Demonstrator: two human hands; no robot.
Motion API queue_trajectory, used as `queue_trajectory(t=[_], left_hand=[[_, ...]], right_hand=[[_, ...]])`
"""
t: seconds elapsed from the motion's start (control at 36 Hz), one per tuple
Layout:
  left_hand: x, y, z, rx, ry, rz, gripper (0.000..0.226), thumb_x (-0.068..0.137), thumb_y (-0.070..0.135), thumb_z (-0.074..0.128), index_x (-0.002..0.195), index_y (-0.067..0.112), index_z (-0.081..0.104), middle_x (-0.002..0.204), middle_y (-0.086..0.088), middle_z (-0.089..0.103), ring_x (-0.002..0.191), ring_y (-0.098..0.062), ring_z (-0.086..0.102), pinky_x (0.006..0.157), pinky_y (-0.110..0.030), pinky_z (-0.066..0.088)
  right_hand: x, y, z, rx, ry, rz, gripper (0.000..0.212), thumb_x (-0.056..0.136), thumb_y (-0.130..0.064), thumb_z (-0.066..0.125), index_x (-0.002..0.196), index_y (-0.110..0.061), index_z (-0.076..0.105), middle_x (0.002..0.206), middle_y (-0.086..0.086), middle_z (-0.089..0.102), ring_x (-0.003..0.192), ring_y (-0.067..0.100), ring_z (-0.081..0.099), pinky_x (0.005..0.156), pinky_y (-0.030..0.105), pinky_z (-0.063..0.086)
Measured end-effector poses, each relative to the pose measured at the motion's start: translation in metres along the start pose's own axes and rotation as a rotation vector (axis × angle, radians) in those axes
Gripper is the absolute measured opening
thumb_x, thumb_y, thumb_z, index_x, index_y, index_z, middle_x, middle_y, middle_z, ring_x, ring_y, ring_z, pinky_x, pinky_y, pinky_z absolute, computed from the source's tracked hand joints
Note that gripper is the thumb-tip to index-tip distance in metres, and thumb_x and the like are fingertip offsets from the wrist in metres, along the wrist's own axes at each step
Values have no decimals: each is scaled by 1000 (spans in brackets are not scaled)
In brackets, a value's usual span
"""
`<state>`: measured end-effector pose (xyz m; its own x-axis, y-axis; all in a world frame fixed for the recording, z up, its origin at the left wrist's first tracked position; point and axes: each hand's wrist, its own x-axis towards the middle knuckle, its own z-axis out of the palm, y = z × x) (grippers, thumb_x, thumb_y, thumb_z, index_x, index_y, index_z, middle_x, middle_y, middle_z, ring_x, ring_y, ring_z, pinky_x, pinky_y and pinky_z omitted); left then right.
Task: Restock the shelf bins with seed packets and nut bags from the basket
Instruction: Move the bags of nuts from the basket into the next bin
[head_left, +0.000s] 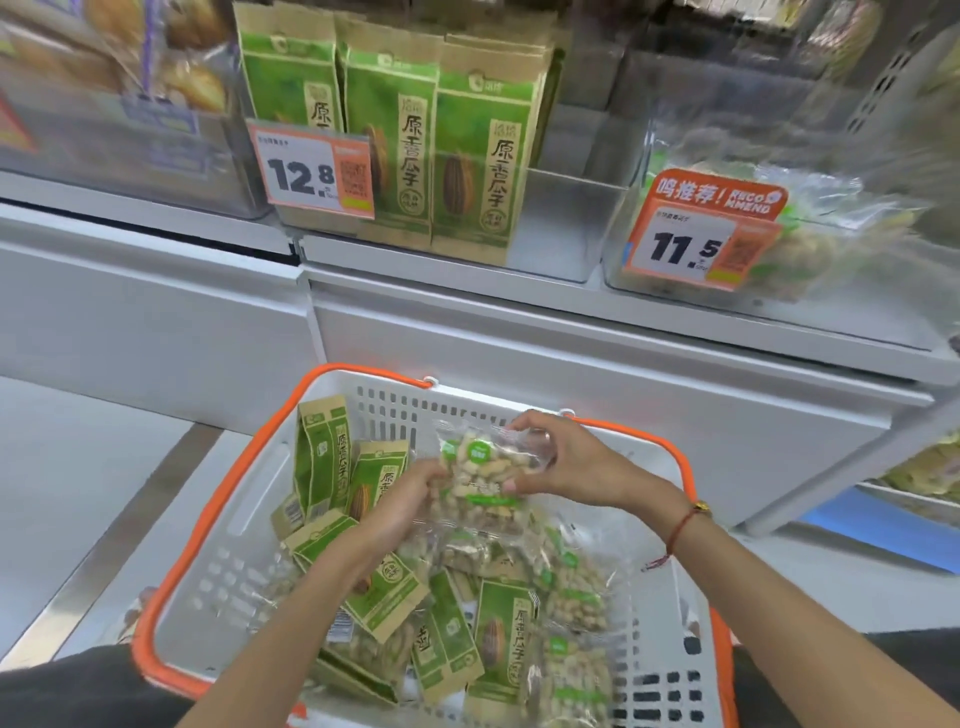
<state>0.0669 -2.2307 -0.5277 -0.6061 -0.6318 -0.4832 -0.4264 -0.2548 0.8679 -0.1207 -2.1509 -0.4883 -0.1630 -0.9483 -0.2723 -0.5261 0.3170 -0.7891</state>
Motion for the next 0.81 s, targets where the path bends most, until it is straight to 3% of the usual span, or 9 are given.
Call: queue_trajectory(t=[0.08,0.14,0.22,0.31,0.42,0.53,0.67,0.75,0.81], left_hand=[[2,27,1,-129,-16,66,30,84,44,47,78,14,47,86,-1,62,87,-27,59,100,-59,40],[-5,50,2,-131,-56,97,28,78,34,58,89,11,49,106,-6,61,97,-25,63,97,-43,46],[-7,72,6,-39,-94,217,62,54,34,72,110,19,49,104,4,57,95,-12,64,83,-27,50],[-11,95,11,79,-79,392,59,63,28,83,110,32,47,111,16,57,88,12,61,73,-8,45],[-11,129,26,152,-91,602,55,70,29,82,115,31,49,110,12,64,95,6,62,81,-13,47],[-13,161,51,276,-78,826,54,72,36,80,115,36,47,110,30,59,103,7,56,83,-11,42],[-16,200,82,395,-11,1027,58,67,47,78,113,49,43,109,38,54,103,11,53,84,-15,42],[-13,220,92,572,15,1145,77,57,73,66,122,65,26,121,45,42,114,19,39,92,-8,35],[-4,235,94,762,77,1255,88,59,80,59,133,61,13,135,49,19,125,24,17,102,-3,19]], right_hand=[[-2,-13,-14,-53,77,-82,46,71,-22,84,107,-24,55,104,-14,54,89,2,54,72,14,41],[-7,-23,-29,-111,138,-117,45,70,-25,84,106,-22,57,105,-9,58,87,6,56,74,21,46],[-18,-38,-58,-330,230,-171,53,69,-38,83,114,-18,60,107,-5,60,98,11,55,82,29,47],[-37,-58,-88,-478,331,-261,51,69,-42,82,111,-20,61,104,-10,53,101,10,49,85,29,42],[-64,-76,-121,-699,444,-376,70,68,-49,78,127,-28,46,124,-9,44,117,10,40,97,28,37],[-88,-88,-148,-827,435,-378,93,73,-44,75,146,-28,20,143,-8,32,131,7,23,106,14,17],[-121,-101,-182,-867,480,-395,64,80,-41,71,135,-32,39,124,-11,55,112,7,46,92,24,38],[-139,-99,-197,-972,552,-367,59,83,-43,68,134,-31,40,115,-9,57,103,7,46,79,21,33],[-151,-97,-213,-1044,620,-315,61,83,-40,67,135,-31,39,117,-9,55,105,7,45,78,19,29]])
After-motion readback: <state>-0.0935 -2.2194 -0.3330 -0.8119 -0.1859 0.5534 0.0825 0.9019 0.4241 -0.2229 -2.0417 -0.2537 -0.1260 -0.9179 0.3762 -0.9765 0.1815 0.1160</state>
